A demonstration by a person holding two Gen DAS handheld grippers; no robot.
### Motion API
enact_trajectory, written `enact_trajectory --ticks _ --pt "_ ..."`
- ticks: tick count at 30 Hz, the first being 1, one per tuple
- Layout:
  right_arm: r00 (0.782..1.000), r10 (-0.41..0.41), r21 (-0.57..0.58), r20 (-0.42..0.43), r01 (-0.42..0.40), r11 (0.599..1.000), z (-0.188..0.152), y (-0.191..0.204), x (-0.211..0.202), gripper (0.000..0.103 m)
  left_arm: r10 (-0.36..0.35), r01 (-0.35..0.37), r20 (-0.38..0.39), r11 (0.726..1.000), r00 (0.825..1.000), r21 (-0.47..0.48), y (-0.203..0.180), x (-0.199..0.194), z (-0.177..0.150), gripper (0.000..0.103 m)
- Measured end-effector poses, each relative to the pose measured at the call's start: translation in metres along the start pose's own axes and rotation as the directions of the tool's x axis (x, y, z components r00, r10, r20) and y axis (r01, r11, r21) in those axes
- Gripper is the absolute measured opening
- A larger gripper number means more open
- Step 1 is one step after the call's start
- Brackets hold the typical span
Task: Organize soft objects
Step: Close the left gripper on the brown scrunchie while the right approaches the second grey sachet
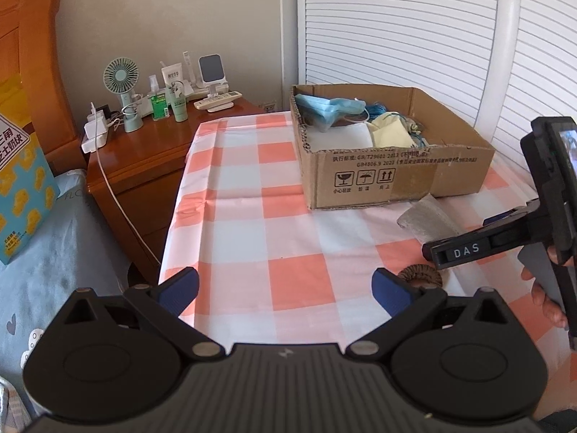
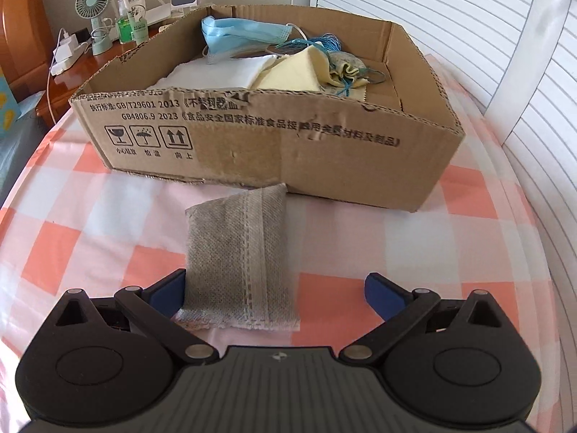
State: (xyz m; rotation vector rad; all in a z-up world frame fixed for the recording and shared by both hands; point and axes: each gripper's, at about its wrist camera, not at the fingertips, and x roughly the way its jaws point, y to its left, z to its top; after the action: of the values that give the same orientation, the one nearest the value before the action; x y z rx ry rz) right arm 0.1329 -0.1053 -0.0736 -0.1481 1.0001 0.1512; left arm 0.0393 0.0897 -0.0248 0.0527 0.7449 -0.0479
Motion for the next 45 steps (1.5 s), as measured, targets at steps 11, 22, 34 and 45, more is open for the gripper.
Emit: enact_trajectory --ticks 11,22,34,45 --pt "0.998 0.057 -0.087 0.007 -0.056 0.995 -0.017 -0.038 -0.009 0.103 -0.089 0.101 -0.09 0.986 0.992 0.13 -0.044 0.027 -0.003 0.102" --pt "0.995 0.084 -0.11 0.062 -0.076 0.991 -0.029 -0.048 -0.014 0.103 -0.092 0.13 -0.196 0.972 0.976 0.195 -0.071 0.067 -0.009 0.102" --pt "0.993 0.082 -0.105 0.083 -0.073 0.992 -0.033 -0.048 -0.015 0.103 -0.115 0.129 -0.205 0.99 0.972 0.054 -0.039 0.082 -0.008 0.103" --pt "0.989 0.102 -0.129 0.111 -0.088 0.988 -0.038 -0.05 -0.017 0.103 -0.176 0.201 -0.188 0.971 0.966 0.126 -0.078 0.079 -0.009 0.103"
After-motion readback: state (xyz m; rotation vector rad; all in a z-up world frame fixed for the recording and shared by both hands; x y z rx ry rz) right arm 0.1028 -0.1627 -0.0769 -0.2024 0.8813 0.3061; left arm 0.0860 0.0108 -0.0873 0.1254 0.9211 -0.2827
